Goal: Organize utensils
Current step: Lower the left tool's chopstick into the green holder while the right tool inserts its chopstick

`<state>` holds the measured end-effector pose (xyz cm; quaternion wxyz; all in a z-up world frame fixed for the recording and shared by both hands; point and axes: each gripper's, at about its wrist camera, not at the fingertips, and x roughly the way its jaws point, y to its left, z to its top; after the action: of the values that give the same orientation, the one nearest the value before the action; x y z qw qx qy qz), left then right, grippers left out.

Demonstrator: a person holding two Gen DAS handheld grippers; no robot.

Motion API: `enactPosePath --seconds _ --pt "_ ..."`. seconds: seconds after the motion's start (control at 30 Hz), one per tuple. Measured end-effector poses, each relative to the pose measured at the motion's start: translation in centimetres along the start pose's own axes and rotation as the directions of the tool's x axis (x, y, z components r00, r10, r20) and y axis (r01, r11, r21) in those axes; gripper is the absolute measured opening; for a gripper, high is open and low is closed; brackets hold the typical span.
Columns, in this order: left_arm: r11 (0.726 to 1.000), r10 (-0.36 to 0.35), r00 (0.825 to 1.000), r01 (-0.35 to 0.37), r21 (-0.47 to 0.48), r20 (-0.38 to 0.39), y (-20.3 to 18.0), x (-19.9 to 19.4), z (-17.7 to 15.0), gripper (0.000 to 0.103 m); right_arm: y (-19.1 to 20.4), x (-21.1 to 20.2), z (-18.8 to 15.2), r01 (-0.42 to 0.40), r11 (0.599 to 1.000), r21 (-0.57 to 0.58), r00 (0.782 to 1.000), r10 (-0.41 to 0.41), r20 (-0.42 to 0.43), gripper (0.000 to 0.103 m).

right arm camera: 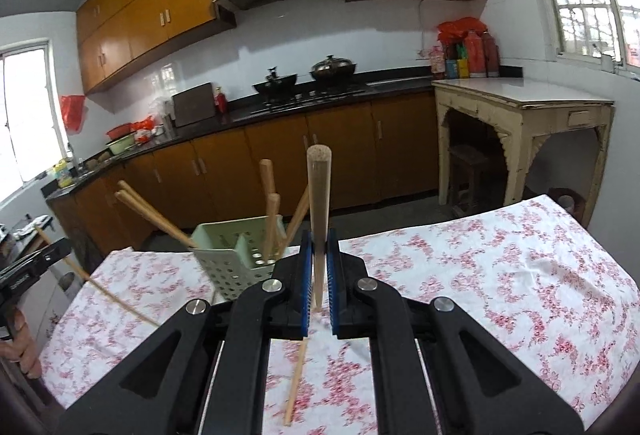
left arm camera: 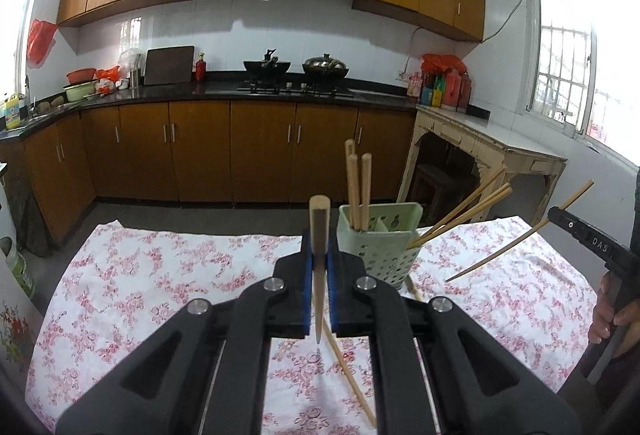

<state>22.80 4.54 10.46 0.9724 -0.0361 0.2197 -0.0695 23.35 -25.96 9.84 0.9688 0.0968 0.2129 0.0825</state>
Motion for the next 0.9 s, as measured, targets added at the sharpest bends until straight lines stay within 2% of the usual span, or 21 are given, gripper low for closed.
enactPosePath --seconds 0.23,0.53,0.73,0.9 --pt "0.999 -0.032 0.998 0.032 0.0 0.05 -1.5 -1.2 1.7 0.007 1.4 -1.4 1.3 -0.096 0.995 0.007 0.995 0.096 0.007 0.008" --pt "0.998 -0.059 0.985 0.059 0.005 0.165 -5.3 -2.0 7.0 0.007 4.1 -1.7 5.4 -0.137 0.99 -0.04 0.985 0.141 0.095 0.008" --pt "1.0 -0.01 0.968 0.01 0.001 0.249 -7.1 -0.9 10.9 0.007 4.9 1.4 8.0 -0.114 0.992 -0.051 0.989 0.118 0.085 0.008" --pt "0.997 0.045 0.96 -0.026 -0.072 0.275 -7.1 1.8 12.9 0.007 5.3 4.6 7.8 -0.09 0.994 -0.059 0.995 0.092 0.033 0.008"
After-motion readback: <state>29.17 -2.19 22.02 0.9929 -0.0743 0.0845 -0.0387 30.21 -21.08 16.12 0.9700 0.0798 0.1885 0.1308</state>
